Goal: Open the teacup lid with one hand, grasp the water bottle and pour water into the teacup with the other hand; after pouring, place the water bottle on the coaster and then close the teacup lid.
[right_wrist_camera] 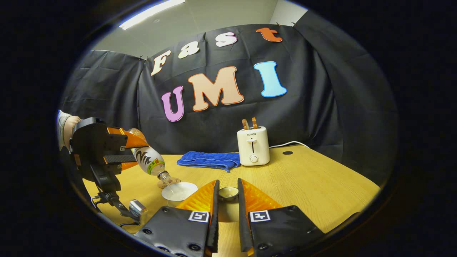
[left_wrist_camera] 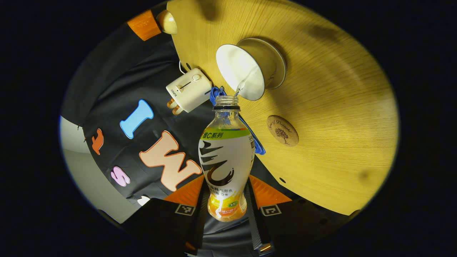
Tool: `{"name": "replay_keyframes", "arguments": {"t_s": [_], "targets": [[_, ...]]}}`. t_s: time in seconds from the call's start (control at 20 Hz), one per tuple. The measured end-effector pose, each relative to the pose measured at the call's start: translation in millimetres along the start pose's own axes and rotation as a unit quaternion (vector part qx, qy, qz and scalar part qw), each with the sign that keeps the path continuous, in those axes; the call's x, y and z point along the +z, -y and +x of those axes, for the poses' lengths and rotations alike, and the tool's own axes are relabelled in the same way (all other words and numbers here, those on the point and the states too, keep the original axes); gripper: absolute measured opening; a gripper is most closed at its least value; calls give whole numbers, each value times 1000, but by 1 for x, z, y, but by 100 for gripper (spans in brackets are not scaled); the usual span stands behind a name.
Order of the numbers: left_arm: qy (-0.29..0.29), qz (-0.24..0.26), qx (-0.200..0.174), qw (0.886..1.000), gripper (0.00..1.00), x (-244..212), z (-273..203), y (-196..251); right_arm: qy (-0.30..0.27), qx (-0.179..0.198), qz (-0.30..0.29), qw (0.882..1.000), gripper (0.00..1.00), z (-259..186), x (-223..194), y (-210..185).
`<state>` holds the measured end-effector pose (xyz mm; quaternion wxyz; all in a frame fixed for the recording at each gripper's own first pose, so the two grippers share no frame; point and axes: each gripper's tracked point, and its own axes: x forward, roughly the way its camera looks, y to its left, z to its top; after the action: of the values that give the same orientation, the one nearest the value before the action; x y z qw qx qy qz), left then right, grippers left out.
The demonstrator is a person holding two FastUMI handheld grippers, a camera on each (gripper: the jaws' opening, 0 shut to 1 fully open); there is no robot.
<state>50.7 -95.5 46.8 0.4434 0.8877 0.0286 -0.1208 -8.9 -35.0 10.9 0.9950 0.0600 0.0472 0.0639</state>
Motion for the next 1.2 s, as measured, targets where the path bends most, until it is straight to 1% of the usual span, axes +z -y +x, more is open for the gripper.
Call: {"name": "replay_keyframes", "arguments": {"t_s": [0.05, 0.1, 0.3, 0.35, 0.4, 0.45, 0.5, 0.55, 0.6, 0.65, 0.7, 0.75, 0.8, 0.85, 0.9, 0.95, 1.1, 1.15, 1.2], "targets": [[0, 2, 1, 1000, 51, 1, -1, -1, 0, 1, 0, 1000, 25, -1, 0, 0], [2, 4, 1, 1000, 50, 2, -1, -1, -1, 1, 0, 1000, 25, 0, 0, -1], [7, 9, 0, 1000, 51, 5, -3, 0, -2, 2, -2, 1000, 25, 0, -1, -1], [8, 8, -3, 1000, 51, 6, -2, 0, -3, 2, -2, 1000, 27, 1, -1, -1], [9, 7, -7, 1000, 51, 7, 0, 3, -3, 3, -2, 1000, 27, 0, -2, -1], [10, 8, -12, 1000, 51, 8, 1, 6, -4, 2, -3, 1000, 25, 1, -2, -1], [10, 9, -16, 1000, 52, 7, 3, 10, -5, 0, -4, 1000, 25, 2, -3, 0], [9, 11, -19, 1000, 51, 7, 3, 13, -7, 0, -4, 1000, 27, 2, -4, 1], [10, 13, -23, 1000, 52, 8, 3, 17, -8, 0, -3, 1000, 27, 2, -5, 0], [10, 13, -27, 999, 52, 8, 4, 20, -9, 1, -3, 1000, 25, 2, -6, 0], [11, 14, -29, 999, 51, 8, 5, 22, -10, 1, -4, 1000, 27, 2, -6, 0], [11, 14, -31, 999, 51, 8, 5, 23, -10, 1, -6, 1000, 25, 3, -6, 0], [12, 15, -32, 999, 51, 8, 5, 25, -11, 2, -7, 1000, 27, 3, -7, -1], [12, 15, -33, 999, 51, 9, 6, 25, -12, 2, -7, 1000, 27, 3, -8, -1], [12, 15, -35, 999, 52, 9, 6, 27, -13, 2, -8, 1000, 25, 3, -8, 0], [13, 14, -35, 999, 51, 9, 6, 26, -13, 1, -8, 1000, 27, 3, -8, 0], [16, 11, -36, 999, 51, 10, 6, 27, -14, 1, -7, 1000, 27, 3, -9, 0], [20, 2, -41, 999, 51, 11, 7, 29, -14, 2, -7, 1000, 27, 3, -9, -1], [30, -18, -49, 998, 51, 14, 8, 34, -14, 2, -8, 1000, 27, 3, -9, -1]]}}
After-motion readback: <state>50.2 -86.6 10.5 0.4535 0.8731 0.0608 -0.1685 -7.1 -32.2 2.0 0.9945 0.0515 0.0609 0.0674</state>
